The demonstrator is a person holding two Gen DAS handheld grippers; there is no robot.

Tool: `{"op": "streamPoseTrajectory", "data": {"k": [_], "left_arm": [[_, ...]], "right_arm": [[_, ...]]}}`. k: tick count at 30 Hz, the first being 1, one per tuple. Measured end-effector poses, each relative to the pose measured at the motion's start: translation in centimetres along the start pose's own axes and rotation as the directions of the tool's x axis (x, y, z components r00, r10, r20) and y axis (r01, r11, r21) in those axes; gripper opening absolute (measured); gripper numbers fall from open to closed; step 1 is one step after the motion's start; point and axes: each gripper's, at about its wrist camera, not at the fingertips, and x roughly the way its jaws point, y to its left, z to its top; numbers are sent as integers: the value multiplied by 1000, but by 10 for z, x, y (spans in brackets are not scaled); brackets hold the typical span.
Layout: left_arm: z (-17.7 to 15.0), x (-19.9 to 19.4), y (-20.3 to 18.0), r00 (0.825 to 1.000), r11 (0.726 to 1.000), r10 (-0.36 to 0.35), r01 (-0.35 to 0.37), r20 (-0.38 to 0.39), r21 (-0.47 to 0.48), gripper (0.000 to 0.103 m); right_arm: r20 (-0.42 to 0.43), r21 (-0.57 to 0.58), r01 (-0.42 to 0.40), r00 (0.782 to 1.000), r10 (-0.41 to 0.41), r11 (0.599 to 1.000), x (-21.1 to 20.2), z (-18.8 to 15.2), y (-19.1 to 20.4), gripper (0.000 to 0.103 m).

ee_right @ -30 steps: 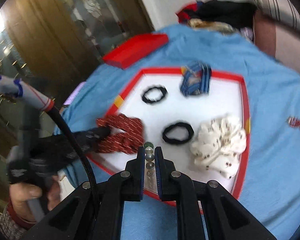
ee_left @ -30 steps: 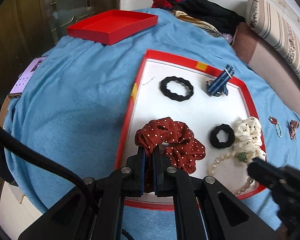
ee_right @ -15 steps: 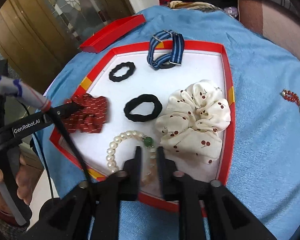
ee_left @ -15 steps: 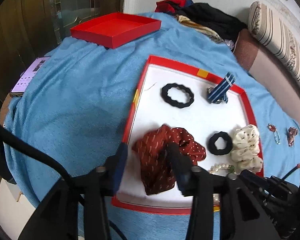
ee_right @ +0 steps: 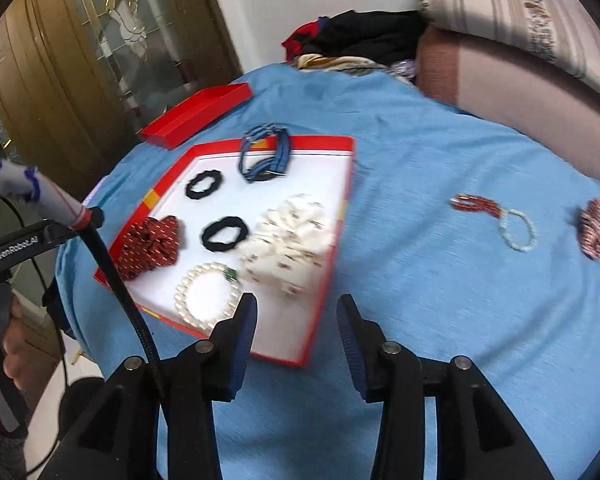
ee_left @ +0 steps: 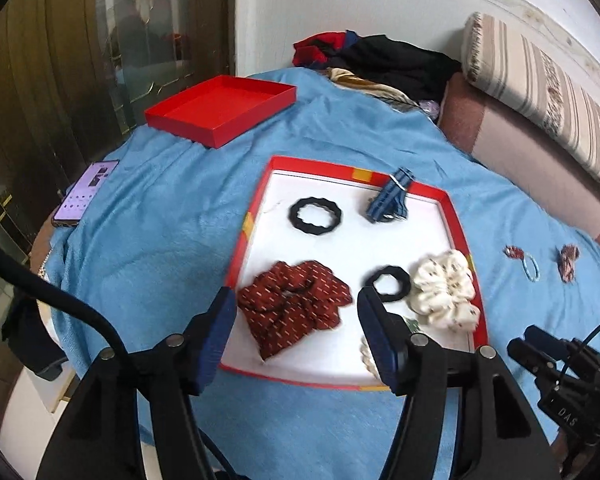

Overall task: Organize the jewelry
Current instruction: 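Move both open tools toward the red bead bracelet and plaid scrunchie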

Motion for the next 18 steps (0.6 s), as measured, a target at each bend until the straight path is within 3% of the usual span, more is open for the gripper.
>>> {"op": "streamPoseTrajectory", "data": {"k": [8, 18], "left_arm": [[-19, -21, -59, 999, 991, 6, -11, 32, 135, 62], [-31, -25, -128, 999, 966, -42, 33, 29, 258, 62]], "right_arm": [[9, 50, 76, 997, -76, 996, -25, -23, -40, 50], [14, 132, 150, 988, -153, 980, -48, -40, -95, 51]]}}
